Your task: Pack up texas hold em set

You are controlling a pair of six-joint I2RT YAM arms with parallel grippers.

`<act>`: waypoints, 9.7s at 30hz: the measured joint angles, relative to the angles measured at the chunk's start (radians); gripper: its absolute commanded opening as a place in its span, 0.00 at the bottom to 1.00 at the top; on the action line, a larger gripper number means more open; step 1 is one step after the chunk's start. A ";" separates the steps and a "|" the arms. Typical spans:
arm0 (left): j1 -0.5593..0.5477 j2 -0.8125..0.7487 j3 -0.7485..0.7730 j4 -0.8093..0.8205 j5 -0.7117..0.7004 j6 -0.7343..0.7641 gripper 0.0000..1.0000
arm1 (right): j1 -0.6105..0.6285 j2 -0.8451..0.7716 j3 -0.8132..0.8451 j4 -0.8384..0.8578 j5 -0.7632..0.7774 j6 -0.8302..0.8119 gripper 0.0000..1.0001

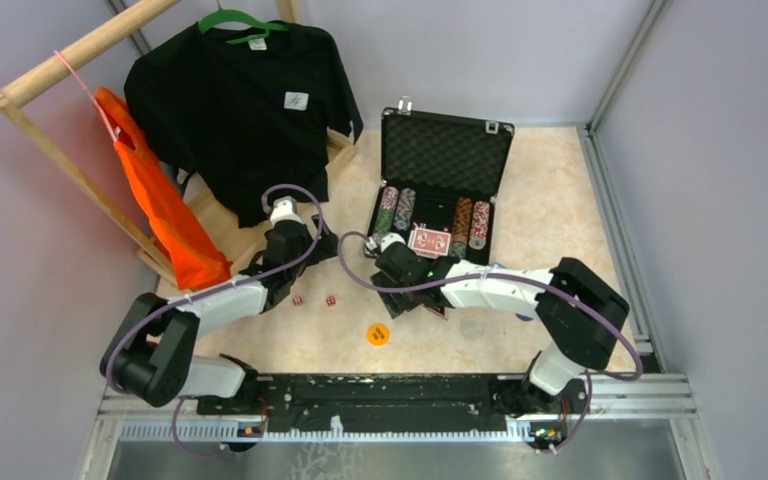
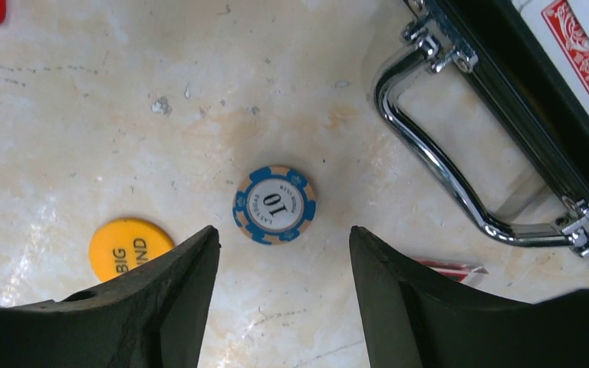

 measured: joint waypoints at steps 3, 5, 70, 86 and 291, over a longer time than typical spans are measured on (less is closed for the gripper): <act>0.000 0.016 0.004 0.000 0.033 -0.004 0.99 | 0.000 0.040 0.027 0.007 0.010 -0.001 0.63; 0.000 0.018 0.005 -0.001 0.045 -0.003 0.99 | 0.000 0.054 0.034 0.015 0.011 -0.002 0.63; 0.002 0.077 0.107 -0.065 0.248 0.022 0.97 | 0.042 -0.014 0.025 0.008 0.101 0.040 0.32; 0.001 0.196 0.225 -0.104 0.829 0.010 0.76 | 0.032 -0.138 0.025 -0.001 0.142 -0.010 0.32; 0.132 0.150 0.240 0.283 0.495 0.472 1.00 | -0.131 -0.181 -0.127 0.091 -0.040 -0.134 0.65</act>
